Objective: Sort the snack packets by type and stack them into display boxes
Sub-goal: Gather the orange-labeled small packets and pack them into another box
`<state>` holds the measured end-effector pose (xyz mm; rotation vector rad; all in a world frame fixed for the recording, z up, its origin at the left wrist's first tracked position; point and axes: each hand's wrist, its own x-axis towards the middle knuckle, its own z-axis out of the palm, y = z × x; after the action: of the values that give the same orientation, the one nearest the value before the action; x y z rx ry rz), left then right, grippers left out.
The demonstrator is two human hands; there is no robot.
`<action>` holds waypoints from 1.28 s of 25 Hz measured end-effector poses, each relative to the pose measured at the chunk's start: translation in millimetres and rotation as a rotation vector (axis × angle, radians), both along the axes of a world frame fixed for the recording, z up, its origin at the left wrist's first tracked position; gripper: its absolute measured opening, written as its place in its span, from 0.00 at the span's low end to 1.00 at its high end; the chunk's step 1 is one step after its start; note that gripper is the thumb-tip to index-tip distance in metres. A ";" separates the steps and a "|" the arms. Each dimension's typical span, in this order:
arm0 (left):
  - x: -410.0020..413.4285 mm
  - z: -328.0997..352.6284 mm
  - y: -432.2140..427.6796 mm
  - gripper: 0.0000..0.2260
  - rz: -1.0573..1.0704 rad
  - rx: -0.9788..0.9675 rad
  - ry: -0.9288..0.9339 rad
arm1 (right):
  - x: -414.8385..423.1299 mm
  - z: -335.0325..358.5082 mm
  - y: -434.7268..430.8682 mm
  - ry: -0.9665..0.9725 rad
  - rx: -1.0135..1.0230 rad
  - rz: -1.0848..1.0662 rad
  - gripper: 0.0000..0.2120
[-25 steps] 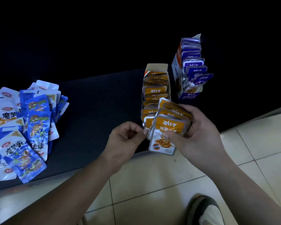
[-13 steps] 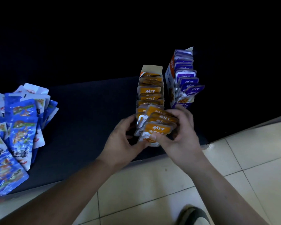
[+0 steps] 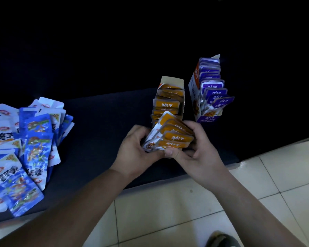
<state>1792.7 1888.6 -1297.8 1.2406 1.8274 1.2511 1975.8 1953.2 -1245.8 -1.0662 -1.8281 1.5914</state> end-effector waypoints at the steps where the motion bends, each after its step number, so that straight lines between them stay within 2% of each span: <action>1: 1.4 -3.3 -2.6 0.21 0.018 -0.002 0.002 | 0.4 1.4 -1.9 -0.016 0.031 0.011 0.29; 7: 1.9 -11.7 -4.8 0.23 0.006 0.071 0.054 | -3.3 5.9 -6.3 -0.067 0.119 0.042 0.28; 12: 16.1 -19.1 -20.3 0.21 0.011 0.056 0.178 | -0.1 7.6 -2.0 -0.020 0.061 0.018 0.23; 16: 15.3 -27.8 -44.1 0.33 0.019 0.028 0.124 | -1.8 2.7 -4.4 -0.028 0.057 -0.016 0.24; 21: 22.9 -26.0 -35.6 0.33 0.057 0.028 0.288 | -9.8 -2.2 -18.6 -0.052 0.037 -0.084 0.26; 25: 24.1 -33.1 -28.4 0.37 0.059 -0.019 0.409 | -8.9 -9.4 -17.4 -0.077 -0.003 -0.013 0.30; 28: 31.5 -34.6 -22.1 0.37 0.055 -0.078 0.423 | -15.6 -17.2 -18.9 -0.094 -0.049 -0.039 0.33; 32: 24.6 -34.7 -15.8 0.35 0.022 -0.101 0.373 | -19.8 -19.6 -12.6 -0.119 -0.040 -0.086 0.28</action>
<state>1817.3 1872.8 -1332.5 1.4755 2.1403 0.9703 1956.0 1940.6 -1265.5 -1.2652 -1.8068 1.5493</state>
